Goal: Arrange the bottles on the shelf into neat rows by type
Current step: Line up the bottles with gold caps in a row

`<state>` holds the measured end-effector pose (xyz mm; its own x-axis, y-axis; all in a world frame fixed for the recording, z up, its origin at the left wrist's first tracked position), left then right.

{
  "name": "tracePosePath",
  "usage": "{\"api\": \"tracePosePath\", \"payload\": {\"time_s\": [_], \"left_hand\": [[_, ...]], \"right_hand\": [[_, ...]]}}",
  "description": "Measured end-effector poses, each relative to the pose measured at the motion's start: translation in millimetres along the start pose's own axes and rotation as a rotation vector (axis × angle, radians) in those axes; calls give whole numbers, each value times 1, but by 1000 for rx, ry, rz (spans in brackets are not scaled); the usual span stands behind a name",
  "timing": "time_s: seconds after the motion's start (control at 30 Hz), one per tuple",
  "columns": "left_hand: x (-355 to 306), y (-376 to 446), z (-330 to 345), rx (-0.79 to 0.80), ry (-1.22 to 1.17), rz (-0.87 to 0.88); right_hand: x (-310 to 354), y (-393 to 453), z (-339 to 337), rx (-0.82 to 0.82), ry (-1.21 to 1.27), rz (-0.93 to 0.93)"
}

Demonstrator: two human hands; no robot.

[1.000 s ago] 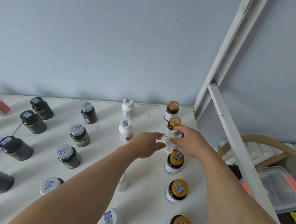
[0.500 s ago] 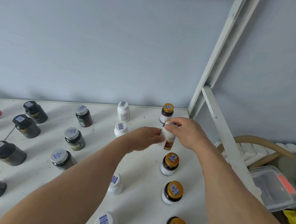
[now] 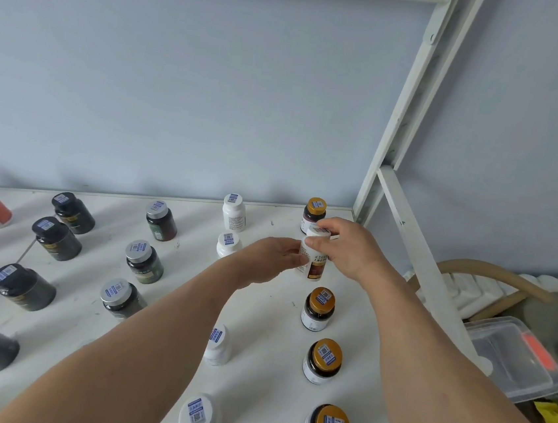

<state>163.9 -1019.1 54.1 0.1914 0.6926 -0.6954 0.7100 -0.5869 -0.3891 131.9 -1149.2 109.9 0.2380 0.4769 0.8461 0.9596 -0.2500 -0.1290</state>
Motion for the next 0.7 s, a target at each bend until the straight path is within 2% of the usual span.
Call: {"api": "tracePosePath", "payload": {"time_s": [0.13,0.37,0.47,0.7], "left_hand": [[-3,-2,-5,-41,50,7],[-10,-27,-23,-203,812,66],[-11,-41,-31,-310,1021,115],[8,-76,-42,-475,1075,212]], "right_hand": [[0,-1,1,6,13,-16],[-2,-10,15,87,56,-23],[-1,-16,26,118,42,-41],[10,-31,59,186,38,-81]]}}
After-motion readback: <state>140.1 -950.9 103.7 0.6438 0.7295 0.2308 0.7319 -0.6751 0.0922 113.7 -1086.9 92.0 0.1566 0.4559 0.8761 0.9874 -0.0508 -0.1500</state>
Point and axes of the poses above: each hand's wrist, its own y-axis towards the middle knuckle, its own z-axis out of the palm, x = y × z, the point moved 10 cm from there along y, towards the middle knuckle, and after that the axes turned 11 degrees about y, right-handed, at the moved point
